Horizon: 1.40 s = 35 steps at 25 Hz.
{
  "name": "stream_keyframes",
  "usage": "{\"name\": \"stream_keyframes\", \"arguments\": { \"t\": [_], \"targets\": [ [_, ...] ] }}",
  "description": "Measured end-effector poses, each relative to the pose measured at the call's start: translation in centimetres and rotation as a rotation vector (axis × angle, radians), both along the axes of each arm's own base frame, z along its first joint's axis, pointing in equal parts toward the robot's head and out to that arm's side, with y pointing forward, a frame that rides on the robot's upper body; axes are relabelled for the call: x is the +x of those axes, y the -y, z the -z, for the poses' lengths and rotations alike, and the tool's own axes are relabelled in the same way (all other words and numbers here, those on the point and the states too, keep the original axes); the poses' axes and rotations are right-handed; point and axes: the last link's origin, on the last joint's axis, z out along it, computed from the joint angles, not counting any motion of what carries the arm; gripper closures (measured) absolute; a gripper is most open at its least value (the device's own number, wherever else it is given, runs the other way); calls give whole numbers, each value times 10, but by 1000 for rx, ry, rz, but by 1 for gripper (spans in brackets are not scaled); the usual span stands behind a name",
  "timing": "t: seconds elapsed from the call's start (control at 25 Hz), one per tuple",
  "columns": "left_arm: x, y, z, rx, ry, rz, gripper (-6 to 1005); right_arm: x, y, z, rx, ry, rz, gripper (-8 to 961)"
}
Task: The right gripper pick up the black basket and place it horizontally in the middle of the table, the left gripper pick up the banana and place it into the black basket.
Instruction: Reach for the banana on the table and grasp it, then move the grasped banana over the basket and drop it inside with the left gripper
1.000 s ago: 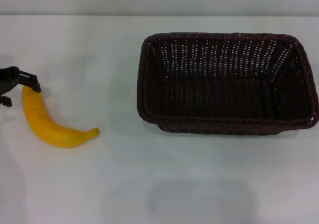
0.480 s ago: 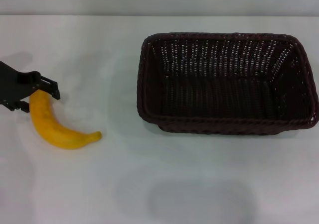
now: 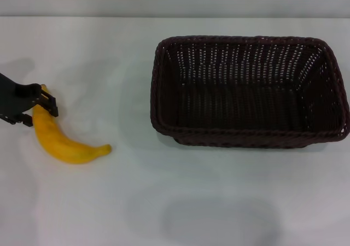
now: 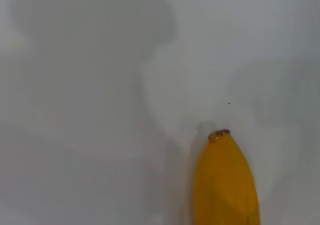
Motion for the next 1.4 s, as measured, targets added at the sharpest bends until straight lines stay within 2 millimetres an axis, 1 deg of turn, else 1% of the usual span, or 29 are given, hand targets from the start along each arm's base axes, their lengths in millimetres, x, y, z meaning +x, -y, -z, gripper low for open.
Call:
{"name": "stream_keyframes", "arguments": {
  "t": [0.12, 0.36, 0.52, 0.68, 0.8, 0.92, 1.04, 1.08, 1.16, 1.24, 1.32, 1.4],
  "targets": [
    [-1, -2, 1, 4, -6, 10, 358, -3, -4, 2, -4, -3, -6, 144],
    [1, -6, 2, 8, -16, 39, 429, -5, -9, 3, -9, -4, 0, 144],
    [10, -14, -2, 33, 0, 86, 477, -6, -12, 3, -13, -3, 12, 144],
    [28, -24, -18, 65, 76, 179, 488, -7, -14, 3, -15, -1, 10, 143],
    [57, -28, -43, 76, 186, 308, 488, -7, -14, 3, -13, -1, 9, 143],
    [85, -25, -69, 85, 295, 441, 489, -8, -14, 2, -9, 0, 1, 143],
    [111, -20, -88, 102, 413, 578, 494, -9, -14, 1, -6, -2, -6, 143],
    [119, -19, -92, 108, 456, 619, 496, -10, -14, 1, -4, -5, -11, 144],
    [129, -18, -92, 122, 520, 676, 498, -11, -13, 1, -1, -11, -20, 144],
    [132, -20, -84, 134, 556, 704, 497, -11, -13, 1, 1, -16, -24, 144],
    [135, -24, -71, 146, 587, 715, 497, -12, -13, 2, 1, -20, -25, 143],
    [140, -28, -51, 134, 635, 713, 485, -13, -14, 3, 0, -20, -30, 143]
  ]
}}
